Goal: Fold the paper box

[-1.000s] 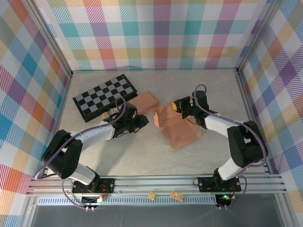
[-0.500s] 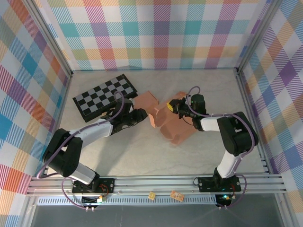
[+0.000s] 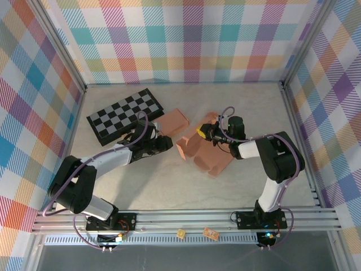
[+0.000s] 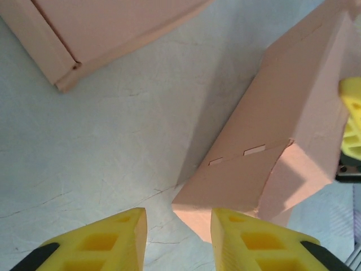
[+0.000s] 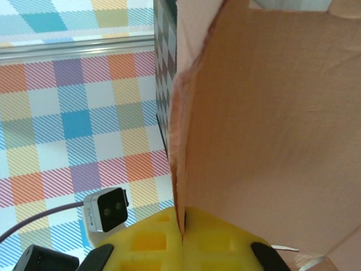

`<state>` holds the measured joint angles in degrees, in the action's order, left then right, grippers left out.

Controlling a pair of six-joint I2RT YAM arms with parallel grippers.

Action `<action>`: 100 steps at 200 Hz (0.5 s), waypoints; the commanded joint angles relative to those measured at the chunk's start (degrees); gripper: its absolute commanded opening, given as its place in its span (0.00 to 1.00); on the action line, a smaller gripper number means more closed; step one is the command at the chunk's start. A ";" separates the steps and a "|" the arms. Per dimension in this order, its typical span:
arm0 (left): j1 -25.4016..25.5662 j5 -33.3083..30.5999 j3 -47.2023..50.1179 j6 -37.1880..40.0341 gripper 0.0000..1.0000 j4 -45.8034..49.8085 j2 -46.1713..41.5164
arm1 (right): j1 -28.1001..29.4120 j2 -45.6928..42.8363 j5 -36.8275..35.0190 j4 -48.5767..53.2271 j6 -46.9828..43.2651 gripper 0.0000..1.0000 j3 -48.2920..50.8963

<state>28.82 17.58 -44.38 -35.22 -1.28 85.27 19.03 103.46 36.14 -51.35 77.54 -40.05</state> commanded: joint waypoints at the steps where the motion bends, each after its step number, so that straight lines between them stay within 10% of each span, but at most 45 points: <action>1: 3.31 2.43 -0.42 5.67 0.34 -2.10 2.47 | -0.71 0.43 3.57 -2.97 -3.35 0.00 0.51; 100: 7.44 -10.44 -0.14 6.70 0.42 0.32 -0.59 | -2.35 3.52 7.26 -5.64 -2.64 0.00 -5.00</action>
<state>36.25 13.39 -44.25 -30.17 -3.99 88.95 16.40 105.56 42.52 -53.87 74.72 -41.52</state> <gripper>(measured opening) 0.401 0.055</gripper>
